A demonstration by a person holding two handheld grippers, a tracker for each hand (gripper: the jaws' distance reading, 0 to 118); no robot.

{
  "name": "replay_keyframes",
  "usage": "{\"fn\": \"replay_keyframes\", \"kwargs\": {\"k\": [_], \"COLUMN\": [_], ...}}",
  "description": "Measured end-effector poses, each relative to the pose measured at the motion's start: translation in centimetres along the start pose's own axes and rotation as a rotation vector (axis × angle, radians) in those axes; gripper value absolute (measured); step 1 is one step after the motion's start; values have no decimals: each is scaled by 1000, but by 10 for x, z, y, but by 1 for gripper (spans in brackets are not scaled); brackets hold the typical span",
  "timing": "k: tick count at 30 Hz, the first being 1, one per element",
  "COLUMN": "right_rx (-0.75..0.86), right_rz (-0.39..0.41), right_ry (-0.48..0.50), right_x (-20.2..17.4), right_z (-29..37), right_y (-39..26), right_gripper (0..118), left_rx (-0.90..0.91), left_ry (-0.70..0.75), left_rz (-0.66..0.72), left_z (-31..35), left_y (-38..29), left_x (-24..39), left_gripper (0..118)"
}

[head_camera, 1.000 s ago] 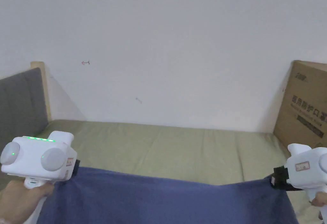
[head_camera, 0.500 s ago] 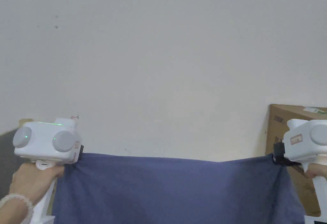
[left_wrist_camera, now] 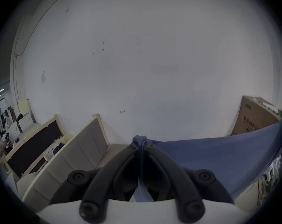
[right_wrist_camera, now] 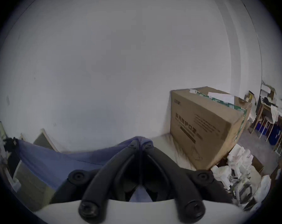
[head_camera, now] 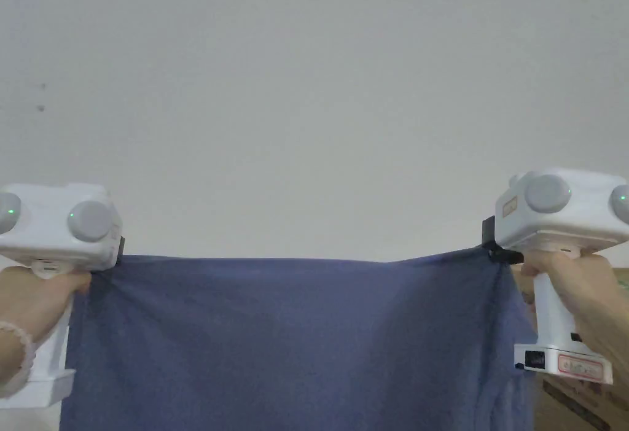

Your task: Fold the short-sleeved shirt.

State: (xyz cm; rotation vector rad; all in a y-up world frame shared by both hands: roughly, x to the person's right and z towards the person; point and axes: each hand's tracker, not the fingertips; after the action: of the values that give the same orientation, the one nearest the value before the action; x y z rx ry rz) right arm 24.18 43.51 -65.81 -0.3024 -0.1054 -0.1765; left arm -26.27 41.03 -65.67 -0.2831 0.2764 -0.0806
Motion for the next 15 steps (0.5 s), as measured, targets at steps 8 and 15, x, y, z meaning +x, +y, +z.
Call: {"fn": "replay_keyframes", "kwargs": {"k": [8,15], "right_rx": [101,-49], "right_rz": [85,108], "right_ry": [-2,-19], "right_x": [-10,-10], "right_z": [14,-43], "right_y": [23,-44], "right_gripper": [2,2], "left_rx": [163,44], "left_ry": [34,50], "left_rz": [-61,-93], "left_z": [2,-48], "left_y": [21,-50], "left_x": [-5,6], "left_gripper": [3,3]}}
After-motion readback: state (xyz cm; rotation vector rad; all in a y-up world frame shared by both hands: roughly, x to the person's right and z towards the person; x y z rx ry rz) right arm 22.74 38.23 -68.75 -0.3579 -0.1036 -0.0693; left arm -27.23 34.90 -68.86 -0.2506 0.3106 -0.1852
